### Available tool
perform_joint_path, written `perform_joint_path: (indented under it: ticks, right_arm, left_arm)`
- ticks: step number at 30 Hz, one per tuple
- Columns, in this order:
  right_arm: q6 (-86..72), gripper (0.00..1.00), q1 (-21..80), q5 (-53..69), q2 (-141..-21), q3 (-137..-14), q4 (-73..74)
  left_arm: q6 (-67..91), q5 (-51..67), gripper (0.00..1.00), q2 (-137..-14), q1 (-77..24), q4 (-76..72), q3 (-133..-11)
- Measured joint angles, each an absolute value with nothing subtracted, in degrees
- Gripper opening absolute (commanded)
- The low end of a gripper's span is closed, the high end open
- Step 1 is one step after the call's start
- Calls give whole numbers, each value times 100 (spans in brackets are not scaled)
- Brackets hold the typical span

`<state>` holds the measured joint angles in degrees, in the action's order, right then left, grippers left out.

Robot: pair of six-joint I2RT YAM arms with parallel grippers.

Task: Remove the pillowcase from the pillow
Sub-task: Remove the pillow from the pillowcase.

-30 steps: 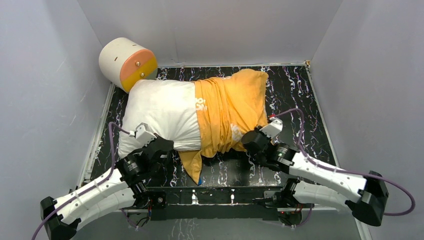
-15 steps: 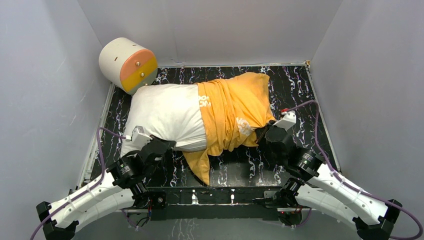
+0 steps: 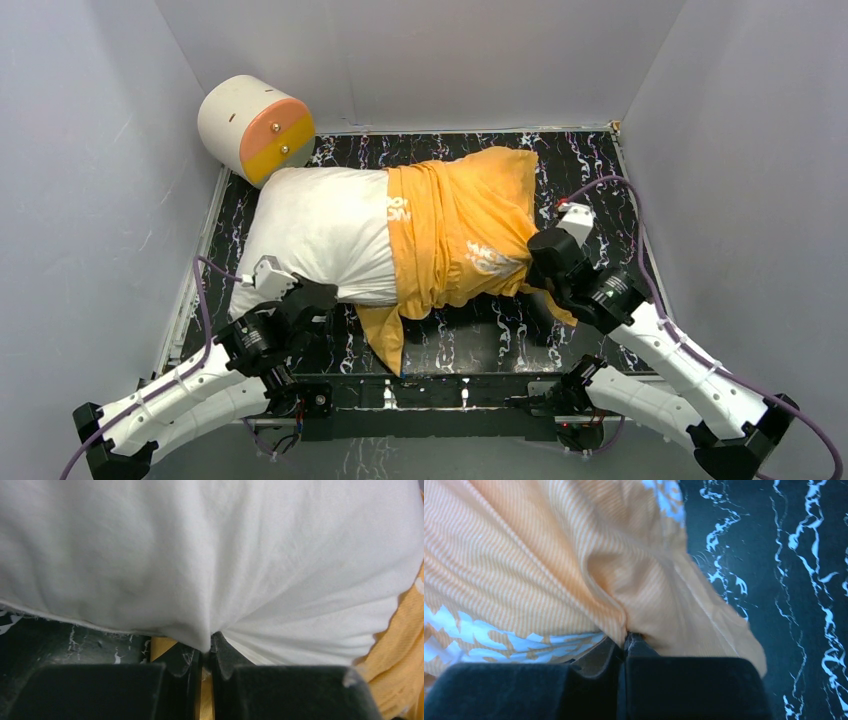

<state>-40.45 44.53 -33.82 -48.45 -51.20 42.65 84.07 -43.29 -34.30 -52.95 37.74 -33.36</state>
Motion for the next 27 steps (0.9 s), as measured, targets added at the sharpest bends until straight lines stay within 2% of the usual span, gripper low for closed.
perform_joint_path:
  ticks: [4,8,11,13,15,16,18,19,20,25,27]
  right_arm:
    - [-4241,4,4230,-3660,-4423,-5199,4786]
    - [-4228,4,4007,-4648,-3889,-5402,5253]
    - [-4239,18,3975,-5076,-3750,-5607,5485]
    - [-4163,31,3975,-4971,-3787,-5660,5446]
    - [-4071,49,3975,-4434,-3798,-5658,5277]
    - [-4062,54,3975,-4047,-3787,-5647,5133]
    - [-4104,55,3977,-3181,-3677,-5498,4683]
    - [-4355,59,3983,-1601,-3404,-4943,3968]
    - [-4355,60,3983,-1601,-3404,-4943,3968]
    - [-4897,63,4086,554,-3454,-4023,2692]
    - [-4934,67,4357,847,-3795,-4018,2515]
  left_arm:
    - [8412,-4488,0,-3389,-5293,4014,-3336]
    - [8311,-4897,0,-3332,-5203,4539,-3315]
    - [8145,-5146,0,-3249,-5113,4853,-3251]
    - [7990,-5186,0,-3197,-5100,4884,-3236]
    - [7848,-5168,0,-3151,-5094,4847,-3236]
    - [7793,-5162,0,-3135,-5094,4821,-3236]
    - [7673,-5105,0,-3094,-5094,4753,-3232]
    - [7489,-4989,0,-3000,-5065,4619,-3197]
    - [7478,-4987,0,-2995,-5065,4613,-3194]
    - [7229,-4681,0,-2941,-5043,4344,-3131]
    - [7140,-4530,0,-2967,-5037,4202,-3122]
